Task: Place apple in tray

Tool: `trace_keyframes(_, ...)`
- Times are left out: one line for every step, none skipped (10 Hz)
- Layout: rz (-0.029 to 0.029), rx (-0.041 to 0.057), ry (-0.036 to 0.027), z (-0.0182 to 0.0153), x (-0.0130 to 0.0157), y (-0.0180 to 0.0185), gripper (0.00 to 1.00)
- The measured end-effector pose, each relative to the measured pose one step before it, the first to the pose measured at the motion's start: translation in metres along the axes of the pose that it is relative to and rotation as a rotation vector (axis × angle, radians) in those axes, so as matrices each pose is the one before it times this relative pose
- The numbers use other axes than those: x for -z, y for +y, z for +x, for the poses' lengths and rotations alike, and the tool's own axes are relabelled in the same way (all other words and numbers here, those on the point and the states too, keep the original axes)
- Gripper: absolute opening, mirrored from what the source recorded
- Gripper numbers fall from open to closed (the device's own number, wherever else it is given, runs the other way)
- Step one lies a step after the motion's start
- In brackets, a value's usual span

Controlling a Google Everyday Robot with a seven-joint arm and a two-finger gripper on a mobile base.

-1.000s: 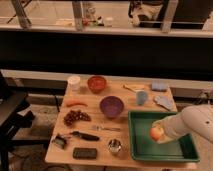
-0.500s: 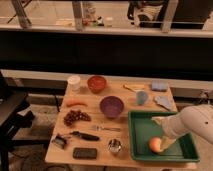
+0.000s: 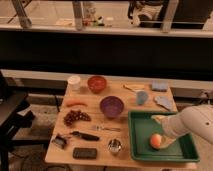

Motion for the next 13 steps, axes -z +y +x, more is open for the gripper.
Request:
trace_keyframes(0.01031,0.00504,0.00286,-0.00124,0.00384,-0.00119,0.8)
trace_keyframes(0.01111,0.00521,0.00306,-0.00151,0.00438,-0.00137,0.8)
trace_keyframes(0.00876,0.00372,0.00375,-0.00071,0.00287,-0.00092,0.8)
trace_keyframes(0.00695,0.00196,0.00363,-0.00047,0.00314,-0.00081,0.8)
trace_keyframes(0.00935,0.0002,0.00508,0.00044,0.00363,-0.00084,0.8)
trace_keyframes(0.00842,-0.00232,0.00402,0.00082,0.00395,-0.00106,0.8)
trace_keyframes(0.01448,-0.00459,0.00537,0.00174,0.00718,-0.00139,0.8)
trace_keyframes(0.0178,-0.00445,0.00545,0.00239,0.00851,-0.0016,0.8)
trace_keyframes(0.01708,-0.00494,0.00519,0.00226,0.00842,-0.00175,0.8)
trace_keyframes(0.01575,-0.00692,0.00643,0.00286,0.00834,-0.00136,0.8)
trace_keyframes(0.013,-0.00486,0.00409,0.00211,0.00651,-0.00161,0.8)
trace_keyframes(0.01486,-0.00224,0.00053,0.00067,0.00597,-0.00246,0.8)
trace_keyframes(0.01526,-0.00405,0.0002,0.00165,0.00642,-0.00134,0.8)
